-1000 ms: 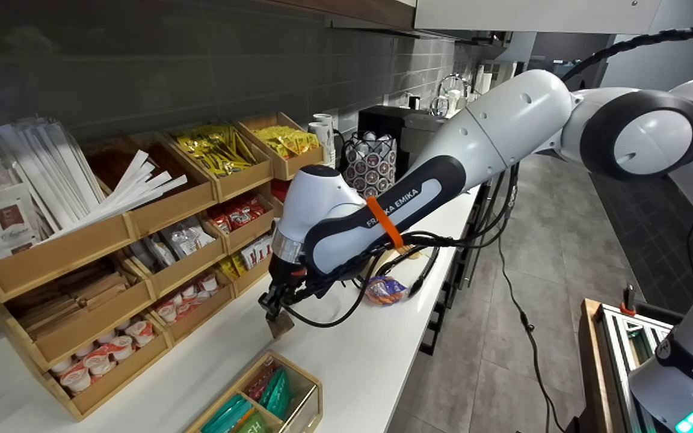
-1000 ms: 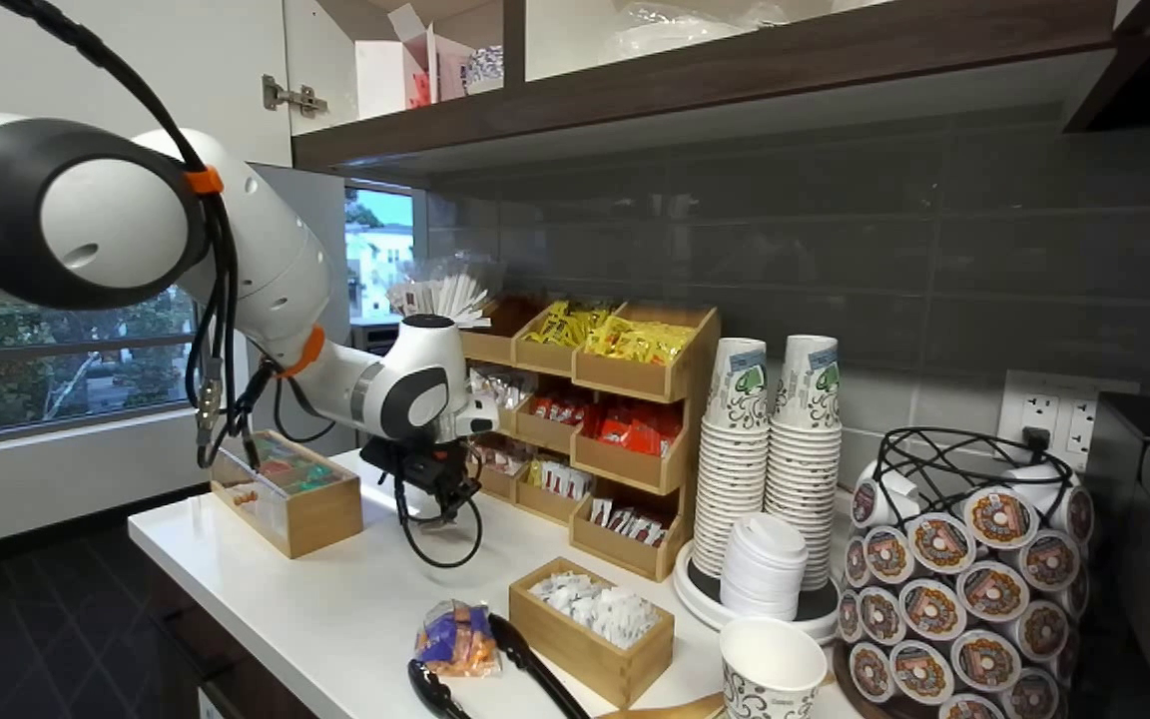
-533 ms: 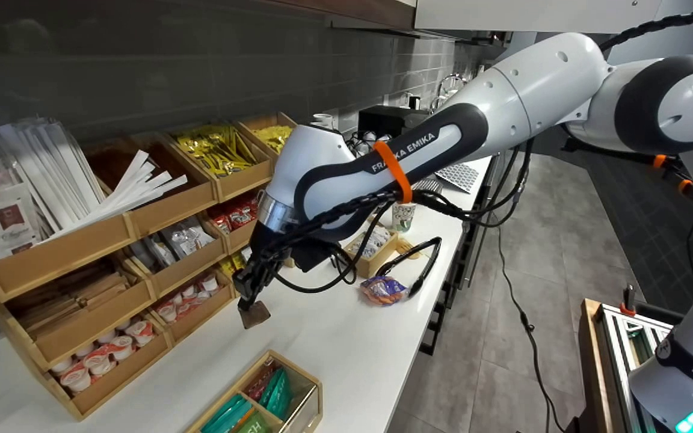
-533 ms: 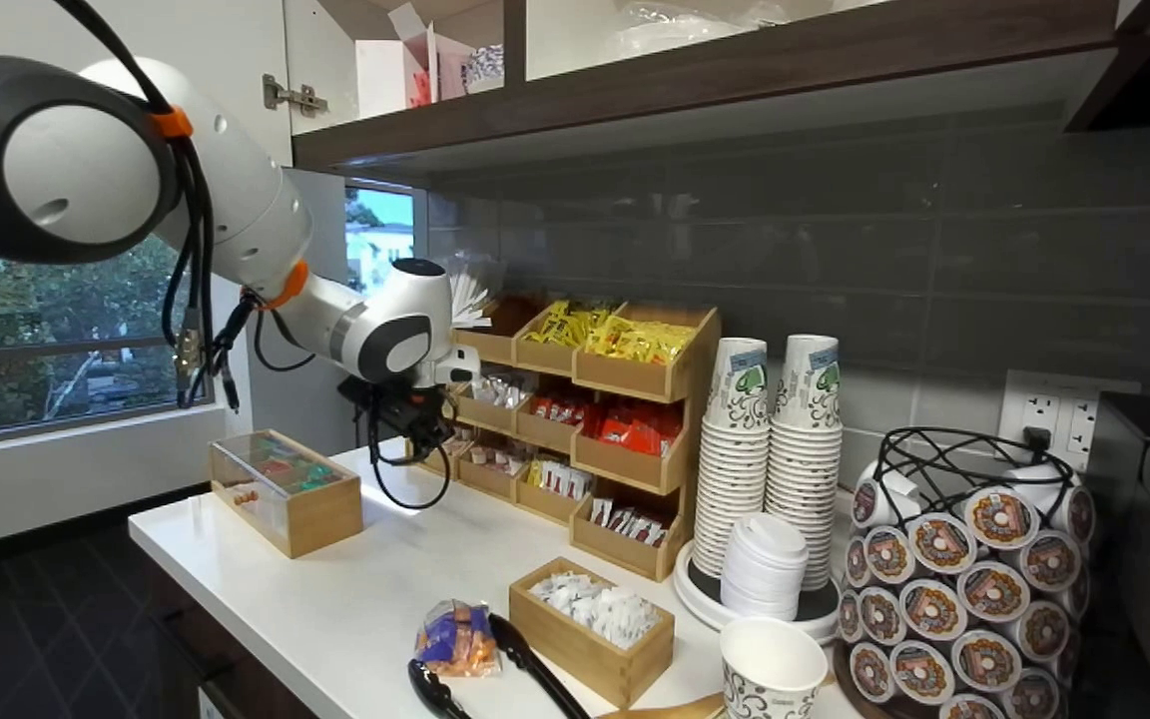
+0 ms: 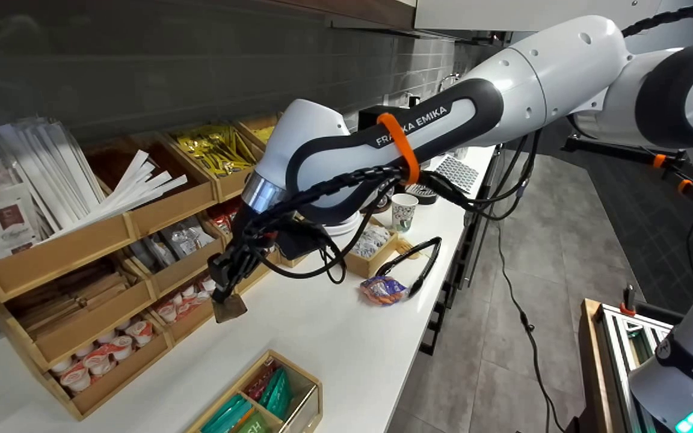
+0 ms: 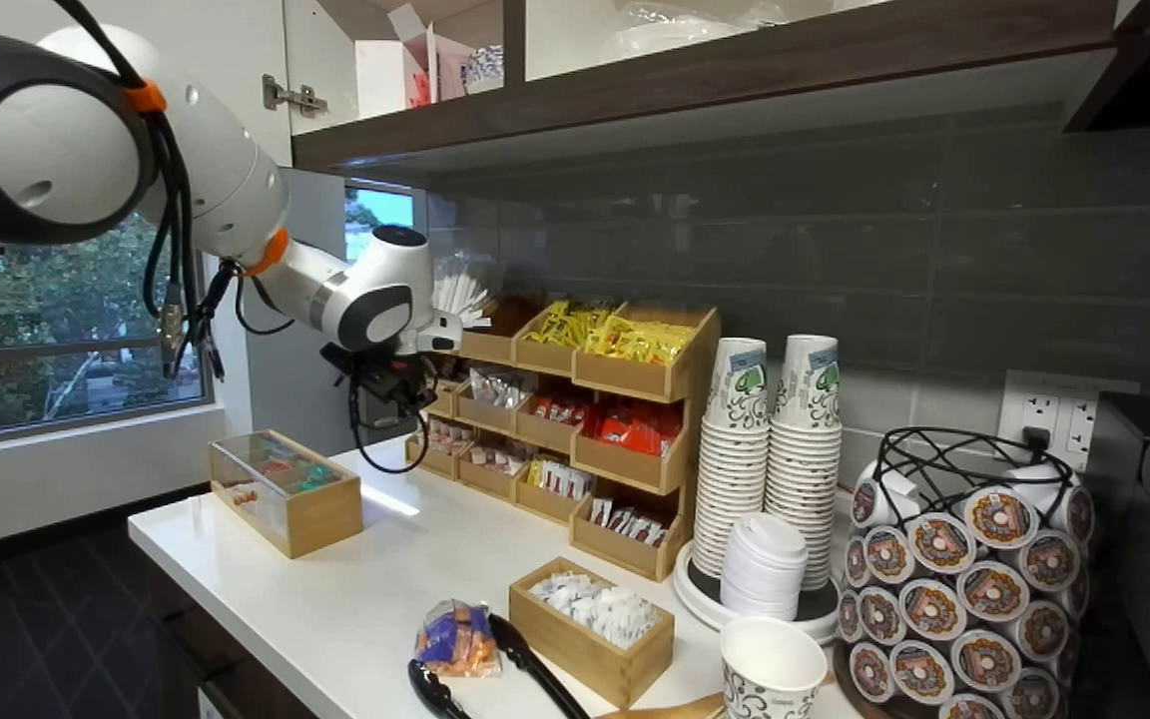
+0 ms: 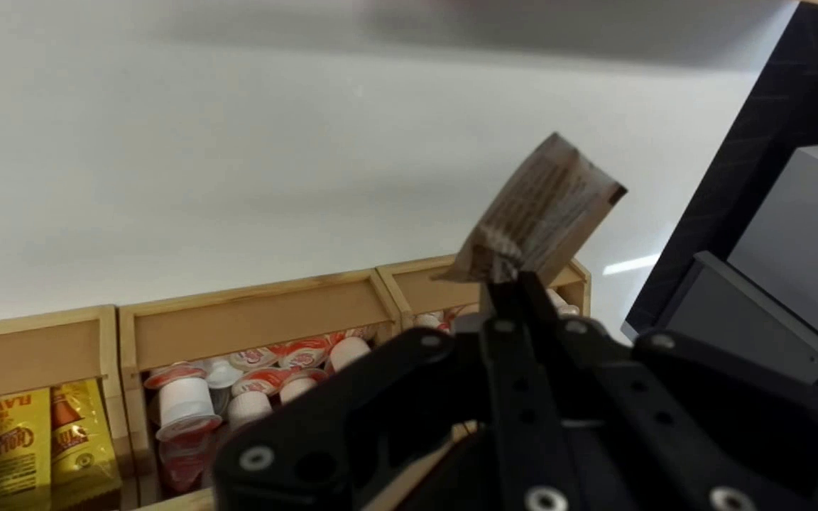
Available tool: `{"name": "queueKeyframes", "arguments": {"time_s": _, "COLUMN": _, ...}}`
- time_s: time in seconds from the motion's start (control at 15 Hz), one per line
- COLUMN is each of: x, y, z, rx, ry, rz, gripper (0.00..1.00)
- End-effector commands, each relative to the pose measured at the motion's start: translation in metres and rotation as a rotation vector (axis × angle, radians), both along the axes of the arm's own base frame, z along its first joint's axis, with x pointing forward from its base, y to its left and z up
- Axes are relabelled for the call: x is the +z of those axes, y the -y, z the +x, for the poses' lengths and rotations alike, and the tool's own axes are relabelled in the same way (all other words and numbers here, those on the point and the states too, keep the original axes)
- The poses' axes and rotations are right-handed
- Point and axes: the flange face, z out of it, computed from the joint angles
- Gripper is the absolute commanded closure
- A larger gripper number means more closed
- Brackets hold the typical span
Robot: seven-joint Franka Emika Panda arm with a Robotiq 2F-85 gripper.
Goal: Move the brown sachet, which is on the counter, closer to the other sachets
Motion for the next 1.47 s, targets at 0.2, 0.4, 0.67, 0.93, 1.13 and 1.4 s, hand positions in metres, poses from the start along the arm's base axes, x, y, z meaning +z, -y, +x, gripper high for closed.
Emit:
{"name": "queueKeyframes", "arguments": {"time_s": 0.2, "x": 0.005, "y": -0.025, "z": 0.010, "rx": -0.106, "ry": 0.158, "rz": 0.146, "gripper": 0.99}}
{"name": "queueKeyframes", "arguments": {"time_s": 0.4, "x": 0.008, "y": -0.024, "z": 0.006, "rx": -0.100, "ry": 0.183, "rz": 0.134, "gripper": 0.95}}
{"name": "queueKeyframes", "arguments": {"time_s": 0.67, "x": -0.002, "y": -0.027, "z": 0.010, "rx": -0.114, "ry": 0.198, "rz": 0.153, "gripper": 0.95}}
{"name": "queueKeyframes", "arguments": {"time_s": 0.93, "x": -0.006, "y": -0.026, "z": 0.020, "rx": -0.204, "ry": 0.312, "rz": 0.161, "gripper": 0.99}}
{"name": "queueKeyframes", "arguments": {"time_s": 1.13, "x": -0.012, "y": -0.026, "z": 0.022, "rx": -0.257, "ry": 0.368, "rz": 0.184, "gripper": 0.99}}
{"name": "queueKeyframes", "arguments": {"time_s": 1.4, "x": -0.020, "y": -0.034, "z": 0.022, "rx": -0.303, "ry": 0.418, "rz": 0.217, "gripper": 0.99}}
